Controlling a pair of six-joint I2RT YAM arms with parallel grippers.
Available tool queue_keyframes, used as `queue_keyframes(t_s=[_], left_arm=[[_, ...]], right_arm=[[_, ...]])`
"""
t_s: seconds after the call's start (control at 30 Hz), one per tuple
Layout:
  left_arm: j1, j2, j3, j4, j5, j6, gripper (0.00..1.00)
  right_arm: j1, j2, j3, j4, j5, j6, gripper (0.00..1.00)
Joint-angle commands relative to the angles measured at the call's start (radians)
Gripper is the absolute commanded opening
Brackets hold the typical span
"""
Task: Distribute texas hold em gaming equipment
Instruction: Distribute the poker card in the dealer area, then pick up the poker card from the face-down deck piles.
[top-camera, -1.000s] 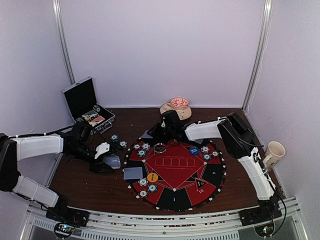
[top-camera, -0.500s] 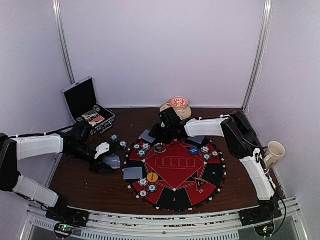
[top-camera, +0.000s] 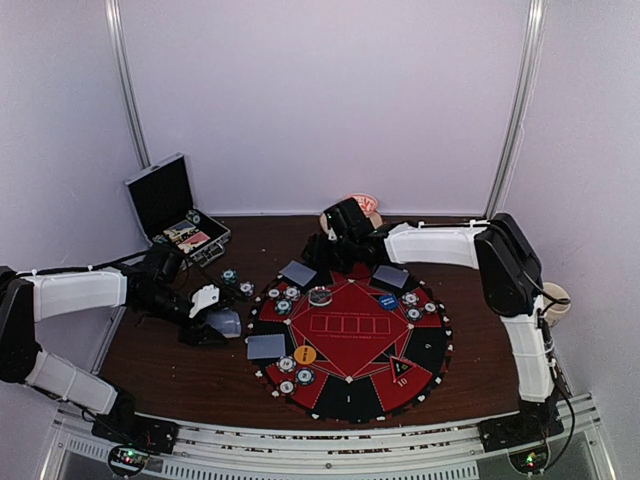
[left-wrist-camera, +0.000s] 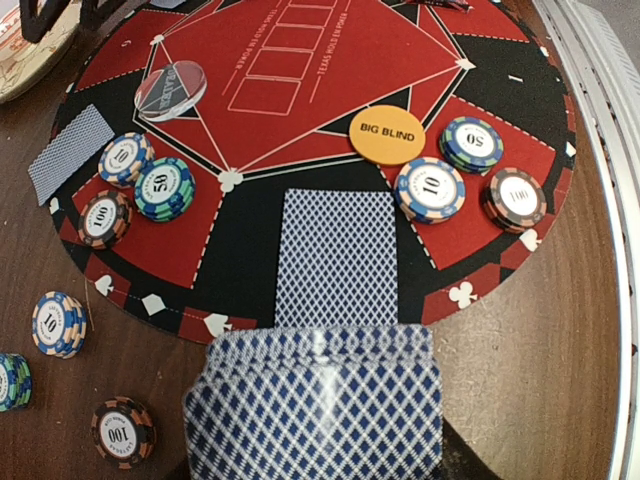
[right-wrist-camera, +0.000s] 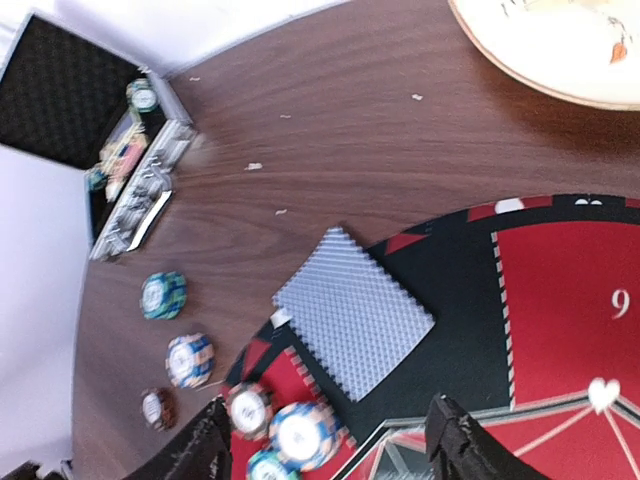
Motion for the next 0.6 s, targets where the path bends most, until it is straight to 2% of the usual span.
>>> queue_keyframes(t_s=[0.0,0.2,0.37,0.57], left_arm=[[0.005,0.000,0.001,0.026,0.018,0.012,0.52],[0.005,-0.007,0.000,0.027,0.017,0.011,0.52],[0.004,-0.008,0.000,0.026,0.015,0.009,0.52],[0.004,-0.014,-0.002,0.026,0.017,0.009,0.52]], right_arm=[[0.070,-0.150,-0.161,0.173,-0.039,-0.072,0.70],[0.162,-0.171,-0.306,0.408,-0.217,-0.044,0.71],[0.240,-0.123,-0.317,0.510,-0.302,0.004,0.72],[0.285,-0.068,-0.300,0.558,-0.322,0.044,0.72]])
